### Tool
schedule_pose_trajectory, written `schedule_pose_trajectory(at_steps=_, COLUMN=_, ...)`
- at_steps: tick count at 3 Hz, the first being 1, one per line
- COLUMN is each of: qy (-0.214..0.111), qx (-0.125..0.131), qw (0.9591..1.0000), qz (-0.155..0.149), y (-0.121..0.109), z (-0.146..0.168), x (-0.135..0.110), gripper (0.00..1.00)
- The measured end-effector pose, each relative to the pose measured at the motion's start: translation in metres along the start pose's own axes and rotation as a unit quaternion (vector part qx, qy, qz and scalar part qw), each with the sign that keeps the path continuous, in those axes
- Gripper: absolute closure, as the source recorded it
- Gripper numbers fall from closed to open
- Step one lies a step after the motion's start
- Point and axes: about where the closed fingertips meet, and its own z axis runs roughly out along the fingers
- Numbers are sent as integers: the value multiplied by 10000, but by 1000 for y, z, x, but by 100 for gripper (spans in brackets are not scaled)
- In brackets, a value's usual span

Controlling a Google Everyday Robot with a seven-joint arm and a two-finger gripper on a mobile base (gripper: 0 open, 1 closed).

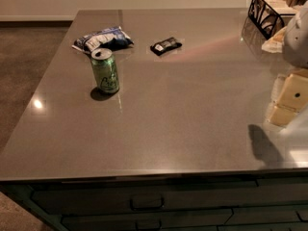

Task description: Move green can near rxbar chocolate

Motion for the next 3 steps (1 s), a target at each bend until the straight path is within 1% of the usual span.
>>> schedule_pose_trajectory(at_steps=1, qy=0, qx=1, qw=10000, qz=0, y=0, z=0, x=0, gripper=0)
schedule_pose_trajectory(at_steps=2, qy=-171, qx=-27, qw=9998, qz=-48, y=-4, z=3, x=-19, gripper=0)
schedule_pose_trajectory(at_steps=3, qy=-510, qx=-173, qw=9985, qz=-104, y=-10, z=22, x=-66, gripper=0)
